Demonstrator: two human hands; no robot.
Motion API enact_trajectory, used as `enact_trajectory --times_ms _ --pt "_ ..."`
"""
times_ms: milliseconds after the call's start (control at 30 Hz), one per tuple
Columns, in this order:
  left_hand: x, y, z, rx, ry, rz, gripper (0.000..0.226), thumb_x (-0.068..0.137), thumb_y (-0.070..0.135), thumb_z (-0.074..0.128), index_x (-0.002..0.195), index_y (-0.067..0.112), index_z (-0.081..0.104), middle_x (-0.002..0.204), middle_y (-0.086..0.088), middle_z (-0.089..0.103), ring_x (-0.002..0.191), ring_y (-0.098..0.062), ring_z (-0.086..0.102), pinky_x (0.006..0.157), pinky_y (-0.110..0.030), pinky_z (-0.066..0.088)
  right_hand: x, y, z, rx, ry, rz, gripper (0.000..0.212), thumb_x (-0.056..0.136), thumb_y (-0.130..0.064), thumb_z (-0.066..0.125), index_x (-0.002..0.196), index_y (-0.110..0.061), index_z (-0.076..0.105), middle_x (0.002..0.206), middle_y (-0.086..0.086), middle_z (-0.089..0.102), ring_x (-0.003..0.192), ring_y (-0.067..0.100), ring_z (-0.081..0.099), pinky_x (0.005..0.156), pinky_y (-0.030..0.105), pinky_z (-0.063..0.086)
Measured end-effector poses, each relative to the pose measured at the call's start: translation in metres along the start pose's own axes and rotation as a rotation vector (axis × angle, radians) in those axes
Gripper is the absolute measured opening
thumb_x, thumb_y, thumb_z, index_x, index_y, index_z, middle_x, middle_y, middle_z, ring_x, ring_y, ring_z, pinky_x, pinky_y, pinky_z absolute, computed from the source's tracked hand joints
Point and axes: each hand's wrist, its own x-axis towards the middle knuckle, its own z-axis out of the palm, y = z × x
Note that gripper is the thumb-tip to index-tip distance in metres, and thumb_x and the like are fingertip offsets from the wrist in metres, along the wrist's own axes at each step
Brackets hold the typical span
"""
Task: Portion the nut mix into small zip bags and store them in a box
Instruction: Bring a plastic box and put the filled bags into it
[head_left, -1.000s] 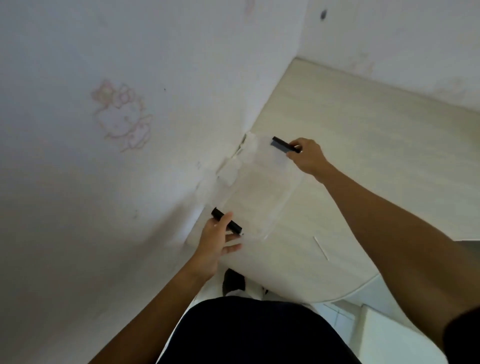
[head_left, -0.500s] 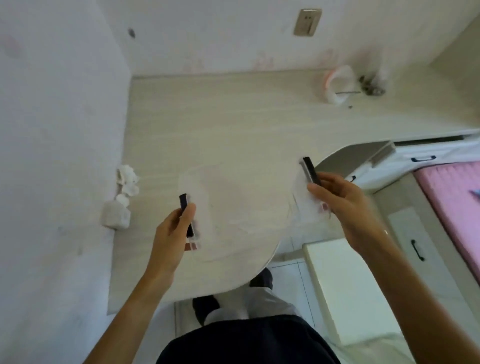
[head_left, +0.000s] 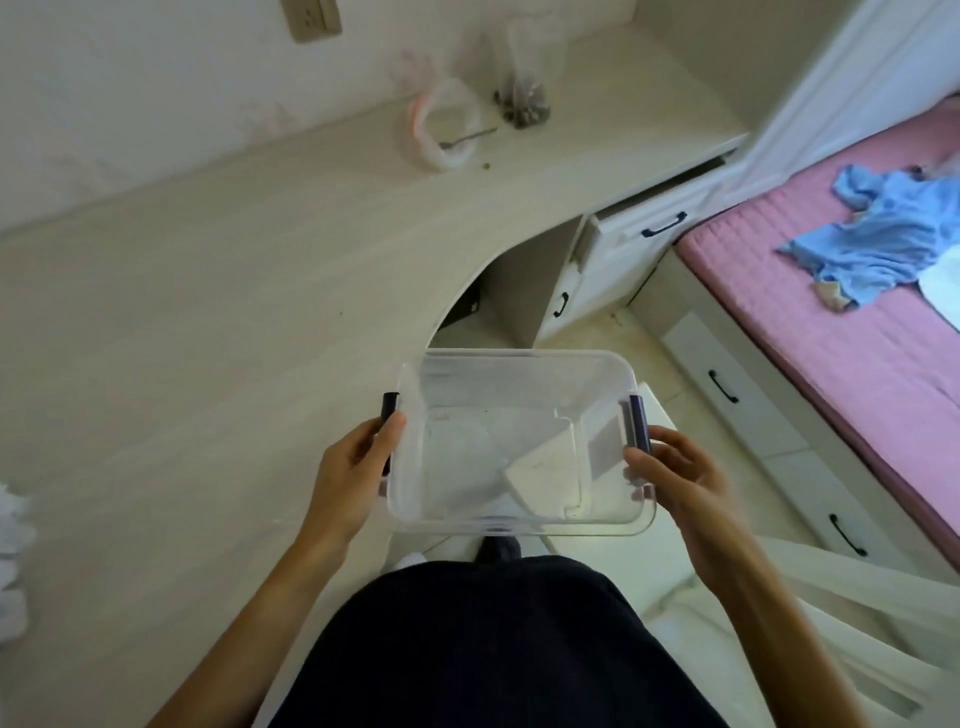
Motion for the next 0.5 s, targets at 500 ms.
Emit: enact_trajectory --times_ms 500 --pt "0.199 0.096 0.094 0.16 -0.142 0.12 0.06 0.078 0.081 0.06 0.085 0.022 0.071 0.071 0.017 0.058 0.064 0.003 0.053 0.06 -0.015 0.05 0.132 -0.043 -0.028 0.158 0.211 -0.01 0.045 0.078 -0.032 0.081 0.12 -0.022 0.07 0.105 0.008 0.075 0.091 0.022 0.071 0.086 0.039 0.053"
